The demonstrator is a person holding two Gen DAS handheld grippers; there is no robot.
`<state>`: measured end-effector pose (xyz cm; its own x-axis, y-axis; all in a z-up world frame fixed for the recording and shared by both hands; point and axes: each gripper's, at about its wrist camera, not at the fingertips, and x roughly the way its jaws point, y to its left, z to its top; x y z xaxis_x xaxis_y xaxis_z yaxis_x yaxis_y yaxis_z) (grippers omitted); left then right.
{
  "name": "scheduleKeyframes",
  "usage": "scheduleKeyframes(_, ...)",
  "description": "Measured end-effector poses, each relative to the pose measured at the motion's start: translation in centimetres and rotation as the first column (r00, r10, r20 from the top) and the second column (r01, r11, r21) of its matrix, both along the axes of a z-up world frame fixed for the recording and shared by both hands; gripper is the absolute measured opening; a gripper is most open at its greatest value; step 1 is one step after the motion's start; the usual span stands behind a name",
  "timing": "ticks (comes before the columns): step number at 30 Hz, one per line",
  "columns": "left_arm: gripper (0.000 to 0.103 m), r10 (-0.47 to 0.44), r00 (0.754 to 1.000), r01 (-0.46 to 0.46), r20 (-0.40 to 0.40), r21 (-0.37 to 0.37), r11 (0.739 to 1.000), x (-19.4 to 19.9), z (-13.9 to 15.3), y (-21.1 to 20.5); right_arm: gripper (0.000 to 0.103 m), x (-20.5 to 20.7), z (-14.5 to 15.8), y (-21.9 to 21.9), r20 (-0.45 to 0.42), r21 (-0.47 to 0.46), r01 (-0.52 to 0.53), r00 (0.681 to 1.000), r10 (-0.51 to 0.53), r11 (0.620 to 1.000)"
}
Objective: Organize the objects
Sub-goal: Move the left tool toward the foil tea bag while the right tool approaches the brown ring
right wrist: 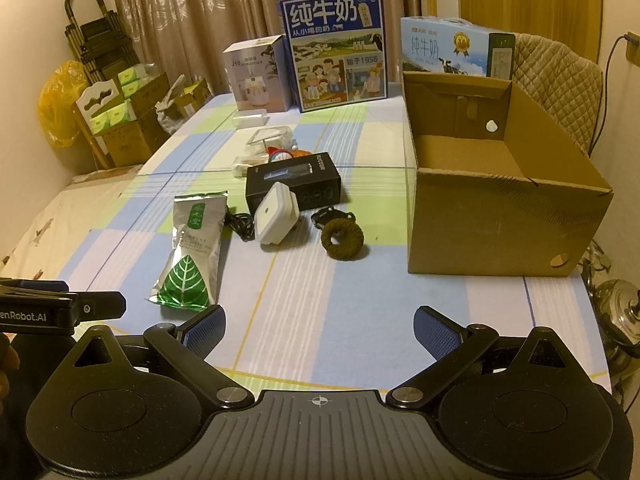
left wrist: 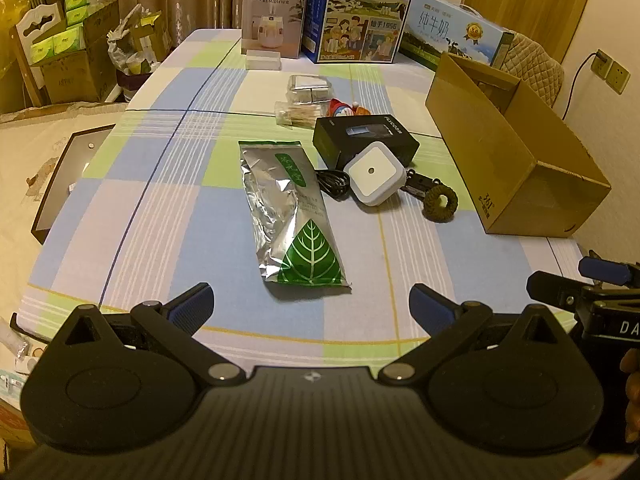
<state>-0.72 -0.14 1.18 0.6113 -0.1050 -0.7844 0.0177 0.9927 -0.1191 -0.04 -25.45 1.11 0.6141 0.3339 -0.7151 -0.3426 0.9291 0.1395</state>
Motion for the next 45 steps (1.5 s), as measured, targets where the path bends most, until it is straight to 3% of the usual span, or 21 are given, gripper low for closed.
scheduleKeyframes(33,0.102,0.02,1.0,-0.02,-0.024,-0.019,1.0,-0.1,-1.5,0.5,0.099,-0.4,-1.2,0.2,0.004,-0.001,-0.015,1.0,0.015,1.0)
scheduleKeyframes(45,0.102,0.021,0.999,-0.022,-0.047,-0.026,0.999,3.2,-2.5,1.7,0.098,3.8,-2.3,1.4,0.039,-0.042,-0.04,0.998,0.042,0.998)
